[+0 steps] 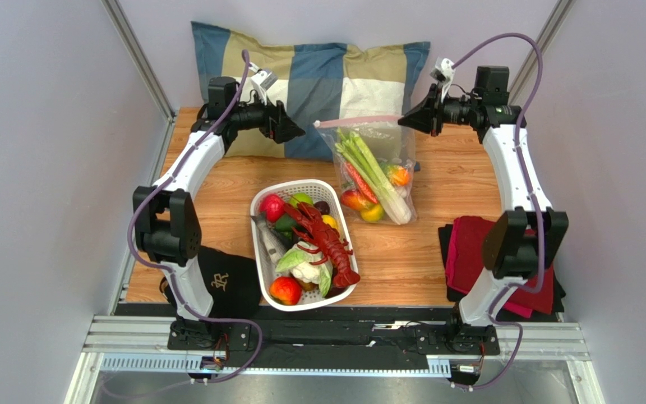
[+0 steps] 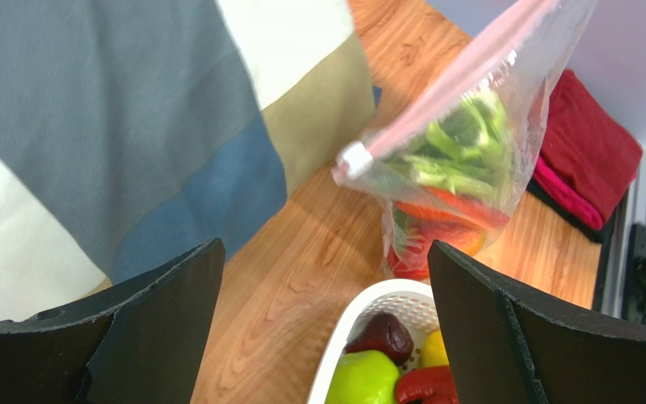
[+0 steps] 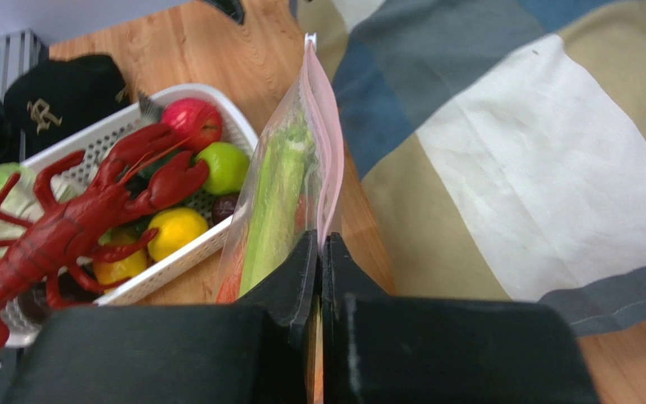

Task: Place the food in the zip-top bag and seal the zipper
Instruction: Pick up the zipper food storage bag at the center of the board.

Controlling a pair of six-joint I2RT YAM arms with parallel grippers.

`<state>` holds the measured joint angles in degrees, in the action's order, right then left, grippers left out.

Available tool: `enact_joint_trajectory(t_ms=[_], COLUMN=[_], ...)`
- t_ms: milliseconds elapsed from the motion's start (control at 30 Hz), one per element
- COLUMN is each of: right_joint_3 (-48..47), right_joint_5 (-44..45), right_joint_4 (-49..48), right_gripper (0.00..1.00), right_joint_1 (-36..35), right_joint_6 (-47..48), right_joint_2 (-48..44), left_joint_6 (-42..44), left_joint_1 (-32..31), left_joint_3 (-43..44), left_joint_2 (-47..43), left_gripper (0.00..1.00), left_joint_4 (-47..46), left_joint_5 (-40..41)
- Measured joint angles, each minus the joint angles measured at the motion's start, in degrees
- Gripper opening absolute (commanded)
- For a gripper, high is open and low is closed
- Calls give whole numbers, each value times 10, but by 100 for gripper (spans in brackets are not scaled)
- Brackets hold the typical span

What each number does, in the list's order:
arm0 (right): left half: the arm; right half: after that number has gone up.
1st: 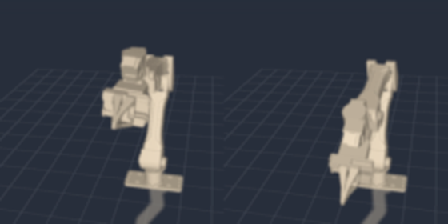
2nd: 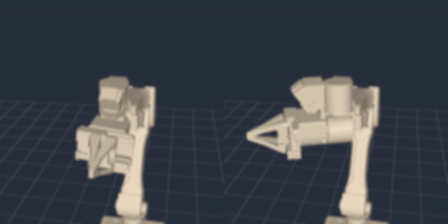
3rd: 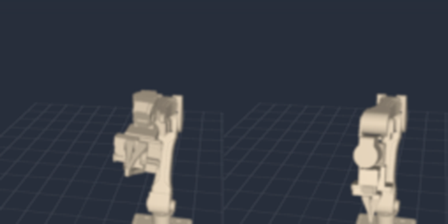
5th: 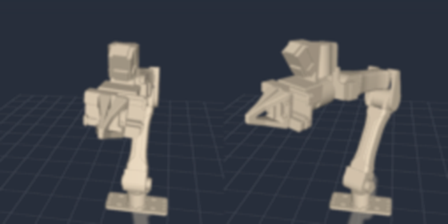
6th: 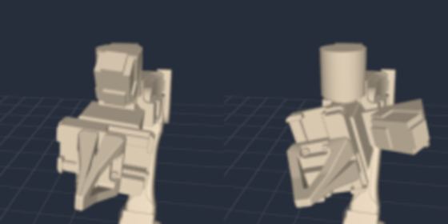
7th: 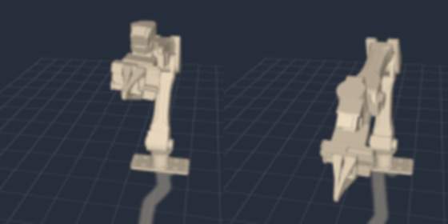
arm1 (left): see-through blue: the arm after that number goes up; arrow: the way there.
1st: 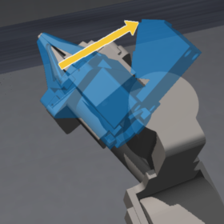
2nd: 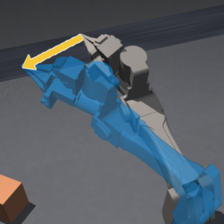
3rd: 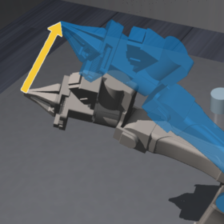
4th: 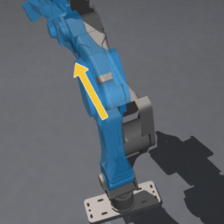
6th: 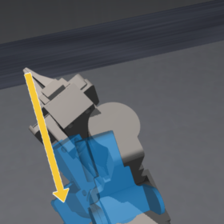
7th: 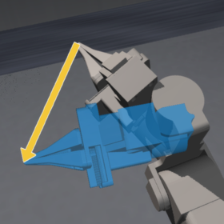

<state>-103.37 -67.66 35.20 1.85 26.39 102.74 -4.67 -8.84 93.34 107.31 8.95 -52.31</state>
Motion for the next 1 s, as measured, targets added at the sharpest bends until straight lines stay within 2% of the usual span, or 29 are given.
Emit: enact_joint_trajectory(t_ms=[167,267,433,533,767,1000], right_joint_3=[72,154,279,315,376,425], right_joint_5=[2,15,34,37,38,42], right_joint_4=[130,179,204,203,185,172], right_gripper=[0,0,0,0,0,0], right_joint_1=[-13,-10,-9,-9,-4,1], right_joint_6=[231,342,449,480,533,586], right_joint_2=[-100,-155,-242,-288,-384,-440], left_joint_6=[91,177,336,403,436,393], left_joint_1=[0,-7,-31,-57,-98,-102], left_joint_3=[-19,-11,-27,-57,-96,-110], left_joint_2=[-44,-51,-75,-104,-132,-132], left_gripper=[97,95,92,92,96,98], left_joint_4=[6,56,142,174,167,97], left_joint_5=[-42,-59,-63,-66,-74,-74])
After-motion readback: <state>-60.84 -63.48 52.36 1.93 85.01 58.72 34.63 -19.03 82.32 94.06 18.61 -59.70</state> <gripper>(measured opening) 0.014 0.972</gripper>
